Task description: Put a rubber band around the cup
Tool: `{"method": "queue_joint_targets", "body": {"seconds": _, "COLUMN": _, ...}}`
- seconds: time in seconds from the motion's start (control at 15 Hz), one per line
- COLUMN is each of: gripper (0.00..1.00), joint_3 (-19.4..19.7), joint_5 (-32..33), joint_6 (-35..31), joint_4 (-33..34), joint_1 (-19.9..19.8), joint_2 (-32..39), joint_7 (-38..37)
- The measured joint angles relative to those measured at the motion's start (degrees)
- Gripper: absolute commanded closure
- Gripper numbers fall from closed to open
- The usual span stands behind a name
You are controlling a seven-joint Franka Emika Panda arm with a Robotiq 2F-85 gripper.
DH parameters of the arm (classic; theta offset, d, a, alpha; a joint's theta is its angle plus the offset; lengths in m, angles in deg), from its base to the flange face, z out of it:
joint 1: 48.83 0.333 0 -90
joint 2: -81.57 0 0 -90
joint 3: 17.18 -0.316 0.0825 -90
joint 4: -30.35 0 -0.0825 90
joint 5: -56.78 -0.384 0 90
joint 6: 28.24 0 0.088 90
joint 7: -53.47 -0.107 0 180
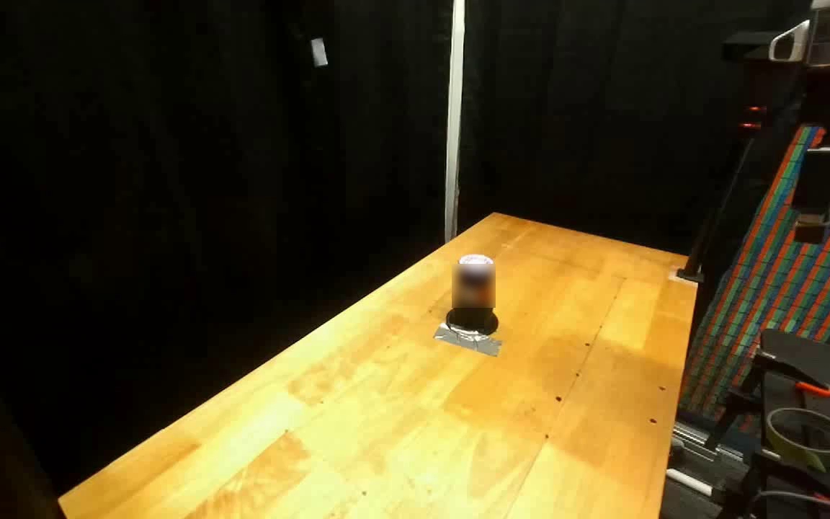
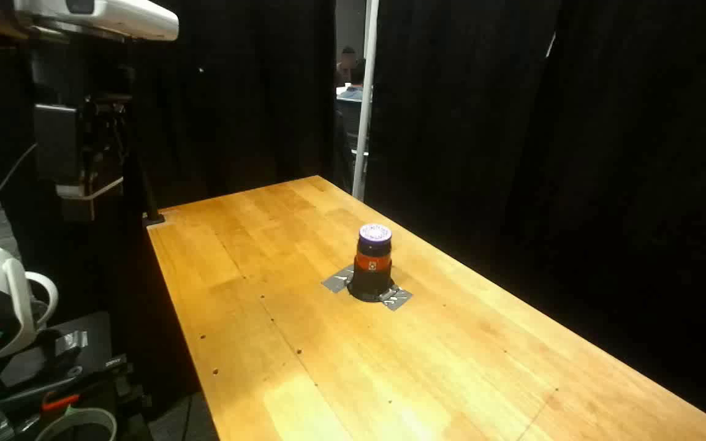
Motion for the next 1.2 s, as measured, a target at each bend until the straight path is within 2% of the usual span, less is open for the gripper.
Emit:
{"method": "queue_joint_targets", "body": {"seconds": 0.53, "gripper": 0.00, "joint_3": 0.16, "joint_5": 0.10, "joint_6": -0.18, "joint_4": -0.08, "joint_1": 0.00, "joint_2": 0.10, "joint_7": 0.34}}
{"method": "queue_joint_targets", "body": {"seconds": 0.67, "gripper": 0.00, "joint_3": 1.75, "joint_5": 1.15, "joint_6": -2.82, "joint_4": -0.36, "joint_1": -0.10, "joint_2": 0.88, "joint_7": 3.56}}
{"method": "queue_joint_targets", "body": {"seconds": 0.8, "gripper": 0.00, "joint_3": 5.49, "joint_5": 3.54, "joint_6": -9.14, "joint_4": -0.57, "joint_1": -0.35, "joint_2": 3.06, "joint_7": 10.68}}
{"method": "queue_joint_targets", "body": {"seconds": 1.0, "gripper": 0.00, "joint_3": 13.19, "joint_5": 5.81, "joint_6": -20.94, "joint_4": 0.13, "joint_1": -1.18, "joint_2": 9.80, "joint_7": 23.72}}
{"method": "queue_joint_targets", "body": {"seconds": 1.2, "gripper": 0.00, "joint_3": 19.45, "joint_5": 3.26, "joint_6": -30.18, "joint_4": 3.87, "joint_1": -0.43, "joint_2": 19.91, "joint_7": 37.01}}
